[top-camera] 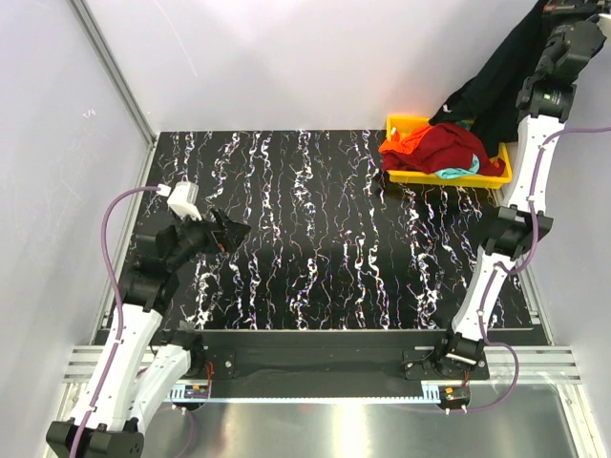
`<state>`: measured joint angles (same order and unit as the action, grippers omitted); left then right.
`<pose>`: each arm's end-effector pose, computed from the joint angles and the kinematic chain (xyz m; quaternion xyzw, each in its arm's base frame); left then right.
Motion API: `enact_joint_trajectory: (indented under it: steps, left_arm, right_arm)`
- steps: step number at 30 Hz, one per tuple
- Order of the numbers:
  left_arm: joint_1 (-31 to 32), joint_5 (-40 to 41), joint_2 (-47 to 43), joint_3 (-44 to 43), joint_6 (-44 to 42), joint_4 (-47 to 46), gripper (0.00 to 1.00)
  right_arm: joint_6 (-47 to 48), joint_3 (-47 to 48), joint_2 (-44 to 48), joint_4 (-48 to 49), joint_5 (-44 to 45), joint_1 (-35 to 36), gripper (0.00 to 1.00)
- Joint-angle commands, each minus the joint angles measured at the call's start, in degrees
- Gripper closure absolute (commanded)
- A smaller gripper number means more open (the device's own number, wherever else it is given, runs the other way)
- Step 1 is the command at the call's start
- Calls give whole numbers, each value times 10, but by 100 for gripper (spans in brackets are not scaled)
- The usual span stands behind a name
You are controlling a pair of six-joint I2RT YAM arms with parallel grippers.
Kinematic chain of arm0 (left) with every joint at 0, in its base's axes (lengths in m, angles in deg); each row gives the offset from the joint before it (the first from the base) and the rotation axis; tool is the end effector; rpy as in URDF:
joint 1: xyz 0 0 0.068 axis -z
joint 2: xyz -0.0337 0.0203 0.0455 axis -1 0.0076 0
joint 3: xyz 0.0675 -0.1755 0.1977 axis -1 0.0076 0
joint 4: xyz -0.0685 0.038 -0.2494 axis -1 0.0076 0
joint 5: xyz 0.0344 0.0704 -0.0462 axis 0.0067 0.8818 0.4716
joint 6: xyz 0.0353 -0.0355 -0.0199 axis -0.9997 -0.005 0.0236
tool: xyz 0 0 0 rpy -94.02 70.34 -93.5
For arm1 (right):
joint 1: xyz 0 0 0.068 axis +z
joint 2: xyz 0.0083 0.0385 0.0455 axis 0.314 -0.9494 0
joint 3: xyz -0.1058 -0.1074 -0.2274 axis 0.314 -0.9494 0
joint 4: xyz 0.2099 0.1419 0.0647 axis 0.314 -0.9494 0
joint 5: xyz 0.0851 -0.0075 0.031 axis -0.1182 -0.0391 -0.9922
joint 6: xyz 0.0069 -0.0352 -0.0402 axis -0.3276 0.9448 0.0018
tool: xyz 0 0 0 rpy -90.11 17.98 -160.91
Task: Fold and stack the t-shirts
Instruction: Grab the tshirt from the pile, then move the tshirt to the center of the board
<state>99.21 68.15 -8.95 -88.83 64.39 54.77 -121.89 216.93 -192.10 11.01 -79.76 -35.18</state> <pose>0.1558 -0.0391 0.3178 0.0148 0.8070 -0.2948 0.5114 0.4659 -0.1473 0.5213 0.3619 0.3637 0.2549 0.8196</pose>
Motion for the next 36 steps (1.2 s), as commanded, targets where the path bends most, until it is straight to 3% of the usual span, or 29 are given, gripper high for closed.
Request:
enact_joint_trajectory:
  steps: [1,6,11,19,24,25,26,28,29,31,33,36]
  left_arm:
    - [0,8,-16,-19,25,-2,4]
    - [0,3,-35,-9,103,-1,1]
    - [-1,-32,-38,1,202,7,1]
    - [0,-144,-25,-35,225,35,1]
    - [2,-85,-82,-63,201,93,1]
    - [2,-63,-93,-63,199,97,1]
    - [4,-59,-99,-63,195,97,1]
    - [8,-51,-97,-66,190,97,1]
    - [21,-47,-92,-66,203,96,1]
    - [50,-22,-61,-69,214,86,8]
    - [140,29,-34,-77,205,79,13]
    - [271,126,37,-93,195,66,12]
  right_arm:
    - [-29,73,75,80,-23,14,100]
    - [-77,-44,212,88,-44,29,100]
    - [-74,-202,349,8,-86,104,100]
    - [-100,-639,574,-68,-125,302,100]
    - [-107,-899,688,-107,-154,369,100]
    - [-107,-927,702,-121,-182,371,95]
    - [-101,-952,725,-127,-196,371,73]
    - [-53,-1000,753,-174,-234,371,55]
    - [-29,-1009,766,-201,-238,370,37]
    - [39,-1032,794,-303,-206,369,23]
    - [45,-1065,852,-360,-158,363,8]
    - [57,-1099,922,-395,-120,351,7]
